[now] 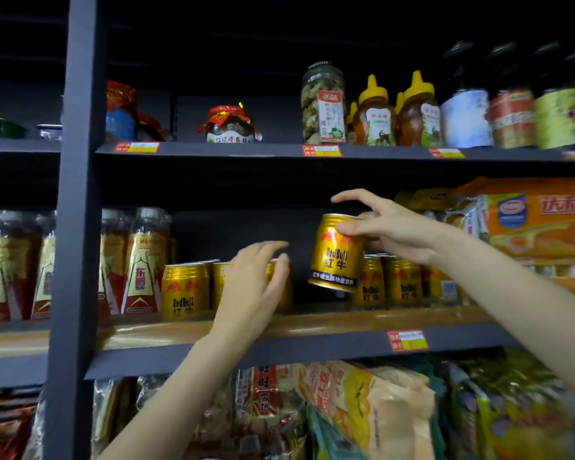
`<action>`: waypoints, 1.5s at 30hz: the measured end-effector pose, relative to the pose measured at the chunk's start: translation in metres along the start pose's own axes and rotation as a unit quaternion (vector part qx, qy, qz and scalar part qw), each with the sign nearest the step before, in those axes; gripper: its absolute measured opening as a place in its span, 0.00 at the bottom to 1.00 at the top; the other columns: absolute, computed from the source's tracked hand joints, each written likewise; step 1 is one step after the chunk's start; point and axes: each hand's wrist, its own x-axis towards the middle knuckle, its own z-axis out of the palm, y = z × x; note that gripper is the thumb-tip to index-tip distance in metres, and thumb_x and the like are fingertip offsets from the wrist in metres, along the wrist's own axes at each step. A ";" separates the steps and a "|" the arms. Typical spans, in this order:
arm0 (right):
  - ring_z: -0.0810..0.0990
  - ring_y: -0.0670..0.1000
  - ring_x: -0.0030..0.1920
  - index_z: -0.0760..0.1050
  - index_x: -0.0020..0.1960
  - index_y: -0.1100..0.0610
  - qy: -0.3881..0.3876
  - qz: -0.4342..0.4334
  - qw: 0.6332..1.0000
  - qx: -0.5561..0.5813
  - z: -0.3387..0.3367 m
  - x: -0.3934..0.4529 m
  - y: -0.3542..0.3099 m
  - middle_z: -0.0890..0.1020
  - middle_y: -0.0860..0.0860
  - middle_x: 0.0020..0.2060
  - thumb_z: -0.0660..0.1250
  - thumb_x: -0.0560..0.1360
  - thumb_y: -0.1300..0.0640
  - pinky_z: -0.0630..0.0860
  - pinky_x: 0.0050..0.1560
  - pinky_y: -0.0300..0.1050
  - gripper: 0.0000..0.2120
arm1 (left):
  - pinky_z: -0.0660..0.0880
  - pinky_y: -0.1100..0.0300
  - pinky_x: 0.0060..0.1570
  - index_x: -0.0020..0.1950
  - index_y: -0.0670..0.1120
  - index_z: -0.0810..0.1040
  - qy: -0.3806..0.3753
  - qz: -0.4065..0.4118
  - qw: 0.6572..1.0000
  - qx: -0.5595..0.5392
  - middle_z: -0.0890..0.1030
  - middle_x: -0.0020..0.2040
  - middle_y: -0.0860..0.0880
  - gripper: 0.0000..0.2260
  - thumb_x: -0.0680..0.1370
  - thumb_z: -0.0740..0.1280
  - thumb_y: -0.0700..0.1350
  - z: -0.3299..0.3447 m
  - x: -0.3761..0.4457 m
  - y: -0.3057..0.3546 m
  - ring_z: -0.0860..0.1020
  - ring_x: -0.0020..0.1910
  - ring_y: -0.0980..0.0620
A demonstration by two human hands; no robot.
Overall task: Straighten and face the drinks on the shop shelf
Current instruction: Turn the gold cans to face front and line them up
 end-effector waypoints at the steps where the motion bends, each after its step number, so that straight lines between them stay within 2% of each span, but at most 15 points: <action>1: 0.79 0.55 0.55 0.70 0.64 0.44 0.000 -0.004 1.000 0.023 0.002 -0.009 -0.001 0.80 0.57 0.53 0.72 0.67 0.55 0.77 0.49 0.47 0.27 | 0.65 0.67 0.60 0.65 0.51 0.73 -0.032 -0.023 0.997 -0.063 0.76 0.60 0.55 0.19 0.79 0.55 0.58 -0.002 -0.007 0.008 0.71 0.61 0.59; 4: 0.80 0.55 0.55 0.70 0.65 0.45 -0.009 -0.027 0.996 0.080 0.009 -0.026 -0.007 0.79 0.56 0.54 0.70 0.66 0.55 0.79 0.47 0.47 0.28 | 0.69 0.74 0.52 0.62 0.55 0.73 -0.143 -0.083 0.959 -0.230 0.78 0.56 0.60 0.21 0.73 0.59 0.63 -0.008 -0.024 0.031 0.75 0.56 0.64; 7: 0.80 0.55 0.53 0.69 0.65 0.47 -0.017 -0.043 0.993 0.106 0.016 -0.034 -0.016 0.78 0.55 0.54 0.69 0.67 0.56 0.80 0.47 0.47 0.28 | 0.72 0.62 0.59 0.61 0.54 0.73 -0.209 -0.143 0.893 -0.372 0.81 0.54 0.56 0.21 0.72 0.66 0.62 -0.008 -0.031 0.039 0.78 0.56 0.60; 10: 0.80 0.54 0.52 0.70 0.64 0.47 -0.008 -0.050 0.992 0.114 0.023 -0.037 -0.019 0.79 0.55 0.53 0.69 0.67 0.55 0.80 0.48 0.47 0.26 | 0.72 0.52 0.62 0.62 0.53 0.72 -0.201 -0.176 0.868 -0.418 0.82 0.54 0.53 0.29 0.64 0.72 0.61 -0.008 -0.035 0.037 0.79 0.56 0.54; 13: 0.80 0.54 0.55 0.72 0.62 0.50 0.011 -0.042 0.990 0.132 0.029 -0.041 -0.012 0.79 0.55 0.56 0.69 0.67 0.54 0.79 0.52 0.47 0.23 | 0.73 0.50 0.61 0.61 0.53 0.73 -0.137 -0.182 0.882 -0.413 0.81 0.55 0.51 0.29 0.63 0.75 0.58 -0.012 -0.038 0.033 0.79 0.56 0.52; 17: 0.83 0.54 0.51 0.74 0.58 0.51 0.028 0.012 0.991 0.128 0.045 -0.049 0.004 0.80 0.55 0.55 0.66 0.73 0.51 0.81 0.47 0.44 0.14 | 0.78 0.60 0.51 0.65 0.53 0.69 -0.063 -0.132 0.924 -0.353 0.74 0.61 0.51 0.30 0.65 0.74 0.50 -0.023 -0.037 0.026 0.78 0.55 0.57; 21: 0.82 0.54 0.53 0.73 0.59 0.56 0.089 0.006 0.980 0.175 0.059 -0.047 0.009 0.79 0.56 0.55 0.70 0.66 0.48 0.81 0.47 0.46 0.24 | 0.76 0.69 0.47 0.64 0.55 0.68 -0.062 -0.058 0.944 -0.317 0.68 0.60 0.54 0.27 0.69 0.73 0.39 -0.025 -0.035 0.029 0.73 0.59 0.60; 24: 0.82 0.55 0.53 0.73 0.58 0.58 0.112 -0.003 0.969 0.220 0.060 -0.046 0.008 0.80 0.56 0.54 0.72 0.65 0.50 0.81 0.48 0.49 0.24 | 0.78 0.65 0.48 0.65 0.57 0.67 -0.079 -0.075 0.934 -0.339 0.69 0.61 0.56 0.29 0.68 0.74 0.41 -0.025 -0.035 0.029 0.76 0.56 0.58; 27: 0.83 0.56 0.52 0.73 0.59 0.60 0.105 -0.026 0.950 0.294 0.060 -0.046 0.007 0.80 0.59 0.54 0.70 0.67 0.53 0.82 0.48 0.49 0.22 | 0.79 0.59 0.49 0.65 0.53 0.68 -0.080 -0.178 0.868 -0.457 0.74 0.61 0.50 0.31 0.64 0.74 0.47 -0.026 -0.032 0.031 0.82 0.50 0.53; 28: 0.83 0.56 0.53 0.73 0.60 0.60 0.097 -0.026 0.946 0.308 0.059 -0.045 0.007 0.80 0.59 0.55 0.69 0.68 0.54 0.81 0.48 0.49 0.22 | 0.79 0.60 0.49 0.63 0.52 0.69 -0.064 -0.182 0.868 -0.457 0.76 0.59 0.49 0.29 0.64 0.73 0.48 -0.026 -0.031 0.033 0.82 0.49 0.54; 32: 0.82 0.59 0.53 0.75 0.60 0.61 0.054 0.048 0.934 0.351 0.056 -0.045 0.010 0.80 0.63 0.57 0.66 0.75 0.57 0.81 0.51 0.51 0.15 | 0.77 0.67 0.49 0.65 0.55 0.68 -0.001 -0.072 0.950 -0.303 0.73 0.59 0.54 0.27 0.69 0.74 0.43 -0.032 -0.025 0.037 0.77 0.54 0.59; 36: 0.82 0.63 0.51 0.73 0.63 0.61 0.026 0.099 0.903 0.417 0.059 -0.045 0.015 0.80 0.68 0.53 0.66 0.74 0.53 0.82 0.44 0.51 0.20 | 0.75 0.68 0.53 0.67 0.56 0.65 -0.044 0.005 0.969 -0.243 0.68 0.61 0.54 0.31 0.70 0.73 0.39 -0.034 -0.021 0.033 0.72 0.59 0.60; 40: 0.82 0.63 0.53 0.70 0.67 0.58 0.022 0.100 0.892 0.440 0.061 -0.039 0.019 0.77 0.66 0.60 0.70 0.70 0.53 0.82 0.42 0.53 0.27 | 0.74 0.68 0.56 0.67 0.59 0.64 -0.058 0.044 0.975 -0.210 0.67 0.61 0.57 0.32 0.70 0.73 0.38 -0.033 -0.020 0.031 0.70 0.60 0.62; 43: 0.83 0.60 0.51 0.71 0.65 0.58 0.048 0.073 0.904 0.418 0.061 -0.037 0.017 0.77 0.64 0.60 0.70 0.69 0.55 0.82 0.42 0.52 0.25 | 0.73 0.69 0.56 0.66 0.60 0.63 -0.057 0.037 0.973 -0.220 0.67 0.62 0.55 0.31 0.71 0.73 0.38 -0.033 -0.019 0.028 0.70 0.61 0.62; 45: 0.82 0.58 0.53 0.72 0.62 0.57 0.089 0.012 0.928 0.362 0.061 -0.035 0.018 0.77 0.61 0.60 0.71 0.67 0.57 0.81 0.45 0.51 0.24 | 0.74 0.66 0.56 0.66 0.59 0.65 -0.081 0.010 0.964 -0.254 0.68 0.63 0.56 0.29 0.71 0.72 0.38 -0.032 -0.020 0.025 0.71 0.62 0.61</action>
